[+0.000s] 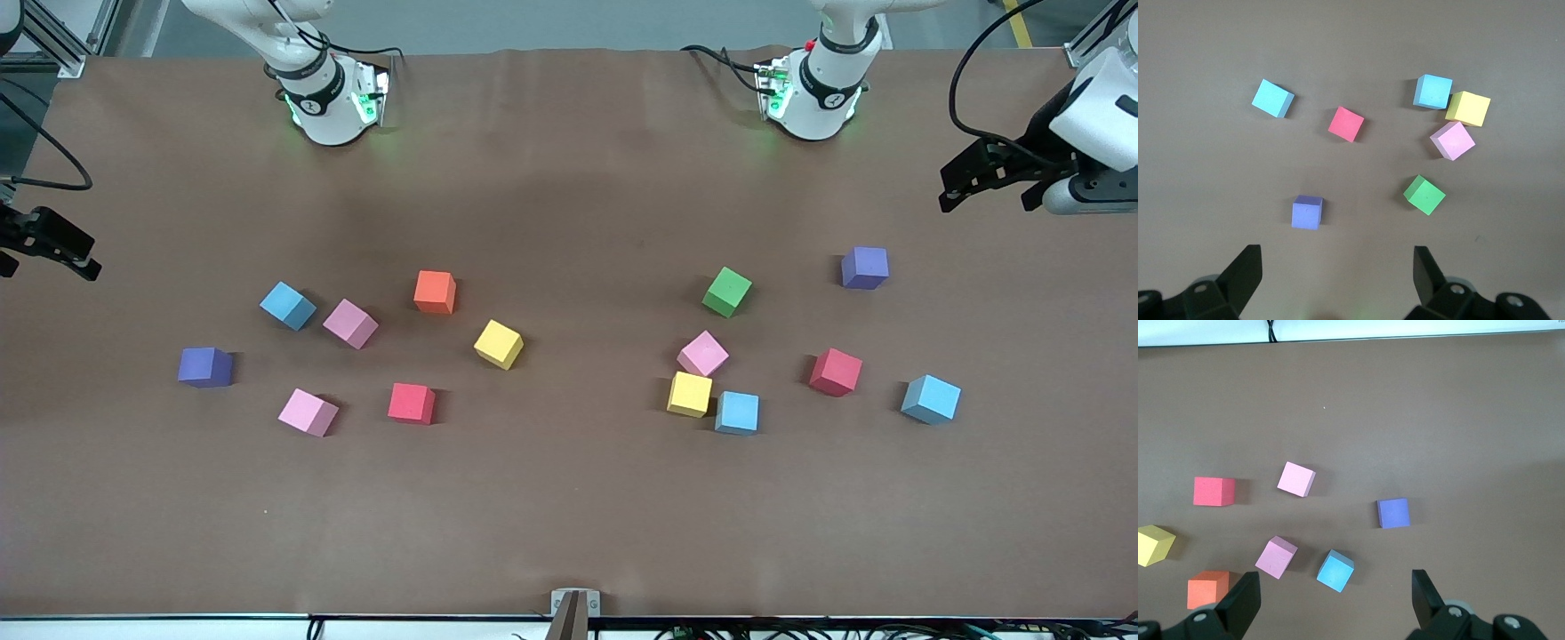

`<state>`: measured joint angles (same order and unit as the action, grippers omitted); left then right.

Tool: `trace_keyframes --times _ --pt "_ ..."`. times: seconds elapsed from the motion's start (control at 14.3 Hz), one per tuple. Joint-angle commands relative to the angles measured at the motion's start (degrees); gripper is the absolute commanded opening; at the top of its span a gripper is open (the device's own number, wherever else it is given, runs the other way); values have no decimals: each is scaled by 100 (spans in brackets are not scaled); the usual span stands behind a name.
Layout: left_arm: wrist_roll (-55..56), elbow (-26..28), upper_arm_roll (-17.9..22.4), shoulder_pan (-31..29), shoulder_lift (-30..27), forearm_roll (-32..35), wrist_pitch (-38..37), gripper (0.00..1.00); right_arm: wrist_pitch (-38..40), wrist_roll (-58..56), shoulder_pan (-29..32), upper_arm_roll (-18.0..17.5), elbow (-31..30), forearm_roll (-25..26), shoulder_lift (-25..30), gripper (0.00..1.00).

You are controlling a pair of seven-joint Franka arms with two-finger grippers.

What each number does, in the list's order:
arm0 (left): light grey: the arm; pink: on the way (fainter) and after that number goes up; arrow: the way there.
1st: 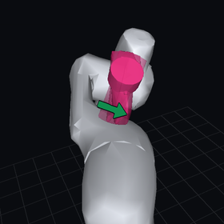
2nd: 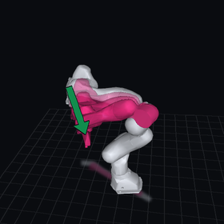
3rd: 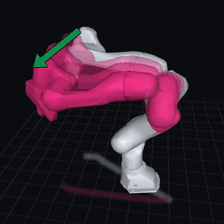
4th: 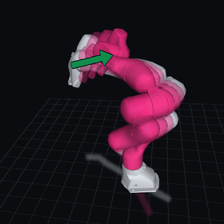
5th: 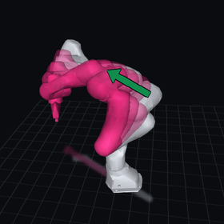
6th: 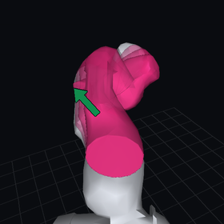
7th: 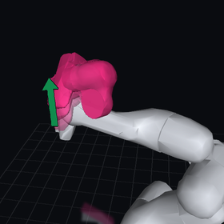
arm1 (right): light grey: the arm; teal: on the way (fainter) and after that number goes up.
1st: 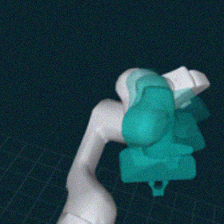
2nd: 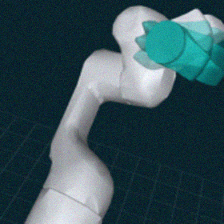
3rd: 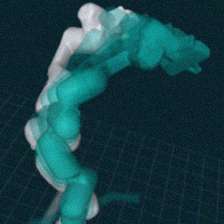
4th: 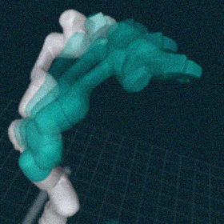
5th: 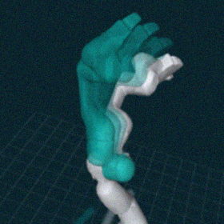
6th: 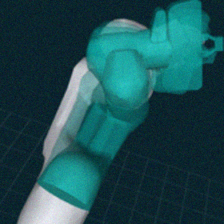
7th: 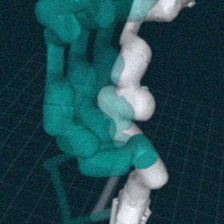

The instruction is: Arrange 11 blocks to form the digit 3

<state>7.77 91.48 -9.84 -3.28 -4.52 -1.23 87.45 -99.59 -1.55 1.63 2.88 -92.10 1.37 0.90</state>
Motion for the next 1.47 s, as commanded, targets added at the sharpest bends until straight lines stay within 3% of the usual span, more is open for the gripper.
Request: trace_keyframes --times 0.0,0.63,1.19,1.4 --pt "119 -7 -18 -6 -31 96 -70 100 -16 -3 57 -42 17 57 33 100" --pt "31 89 -10 -24 109 281 -44 100 -25 -3 57 -42 17 57 33 100" --pt "303 1845 -89 -6 39 228 1563 100 19 -12 -5 -42 8 57 -37 100" --pt "925 2583 -272 38 4 123 2230 100 45 5 -110 -59 -36 57 -81 100"
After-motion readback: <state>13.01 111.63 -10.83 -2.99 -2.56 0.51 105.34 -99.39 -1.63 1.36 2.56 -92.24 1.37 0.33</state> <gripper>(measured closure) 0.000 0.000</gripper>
